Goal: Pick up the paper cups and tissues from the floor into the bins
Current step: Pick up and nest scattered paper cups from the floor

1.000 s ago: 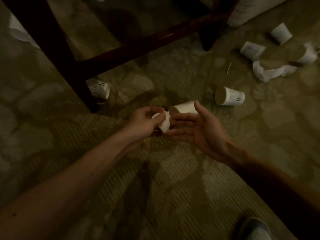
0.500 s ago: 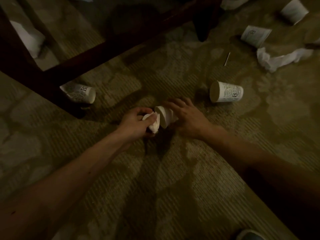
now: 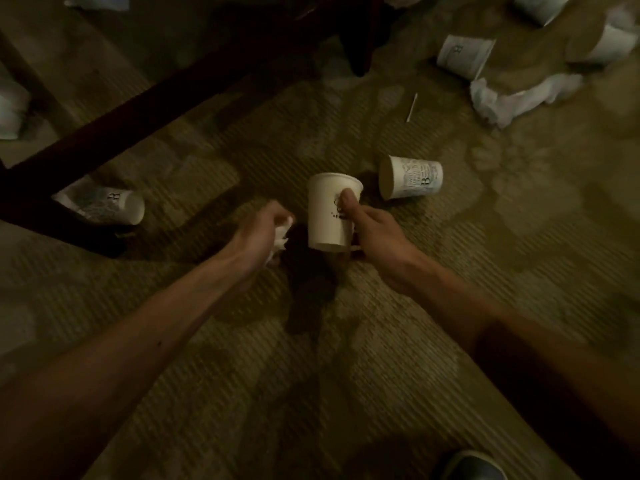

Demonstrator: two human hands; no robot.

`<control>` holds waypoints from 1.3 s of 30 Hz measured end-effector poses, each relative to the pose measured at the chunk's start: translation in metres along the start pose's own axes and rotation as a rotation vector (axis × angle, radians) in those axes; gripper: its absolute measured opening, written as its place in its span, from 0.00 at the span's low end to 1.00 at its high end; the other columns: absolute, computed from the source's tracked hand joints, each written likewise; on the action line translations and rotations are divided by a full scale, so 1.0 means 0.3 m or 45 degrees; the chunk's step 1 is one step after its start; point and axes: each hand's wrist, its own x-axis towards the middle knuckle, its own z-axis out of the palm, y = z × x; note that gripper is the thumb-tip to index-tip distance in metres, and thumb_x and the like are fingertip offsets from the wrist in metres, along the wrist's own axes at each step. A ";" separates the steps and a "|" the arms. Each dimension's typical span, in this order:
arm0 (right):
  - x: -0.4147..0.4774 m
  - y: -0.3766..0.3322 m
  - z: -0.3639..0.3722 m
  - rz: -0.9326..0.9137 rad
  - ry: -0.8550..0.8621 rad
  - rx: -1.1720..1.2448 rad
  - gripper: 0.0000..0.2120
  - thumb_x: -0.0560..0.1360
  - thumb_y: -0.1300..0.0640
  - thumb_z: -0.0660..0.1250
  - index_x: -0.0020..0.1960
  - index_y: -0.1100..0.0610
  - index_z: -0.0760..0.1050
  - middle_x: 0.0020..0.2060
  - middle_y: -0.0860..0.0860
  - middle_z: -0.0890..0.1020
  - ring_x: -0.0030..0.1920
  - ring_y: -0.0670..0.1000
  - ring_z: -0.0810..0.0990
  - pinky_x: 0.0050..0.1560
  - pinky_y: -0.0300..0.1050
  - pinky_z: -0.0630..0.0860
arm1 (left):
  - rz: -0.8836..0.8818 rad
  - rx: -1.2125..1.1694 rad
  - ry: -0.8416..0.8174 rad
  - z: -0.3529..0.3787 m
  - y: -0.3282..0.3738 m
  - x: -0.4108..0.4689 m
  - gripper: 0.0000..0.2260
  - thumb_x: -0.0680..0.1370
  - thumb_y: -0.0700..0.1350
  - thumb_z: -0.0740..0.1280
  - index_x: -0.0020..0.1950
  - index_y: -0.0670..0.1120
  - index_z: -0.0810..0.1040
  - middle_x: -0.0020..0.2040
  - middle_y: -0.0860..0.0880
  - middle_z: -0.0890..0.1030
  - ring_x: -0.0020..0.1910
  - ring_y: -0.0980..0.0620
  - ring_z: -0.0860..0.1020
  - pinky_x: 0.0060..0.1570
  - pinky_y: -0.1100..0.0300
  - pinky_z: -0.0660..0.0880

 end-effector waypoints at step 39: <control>0.010 0.006 -0.481 0.134 -0.226 0.847 0.32 0.68 0.39 0.69 0.66 0.56 0.75 0.59 0.55 0.82 0.55 0.53 0.81 0.52 0.49 0.77 | 0.014 0.469 -0.192 0.299 0.337 -0.119 0.37 0.51 0.71 0.77 0.52 0.53 0.75 0.43 0.53 0.86 0.41 0.54 0.85 0.41 0.55 0.81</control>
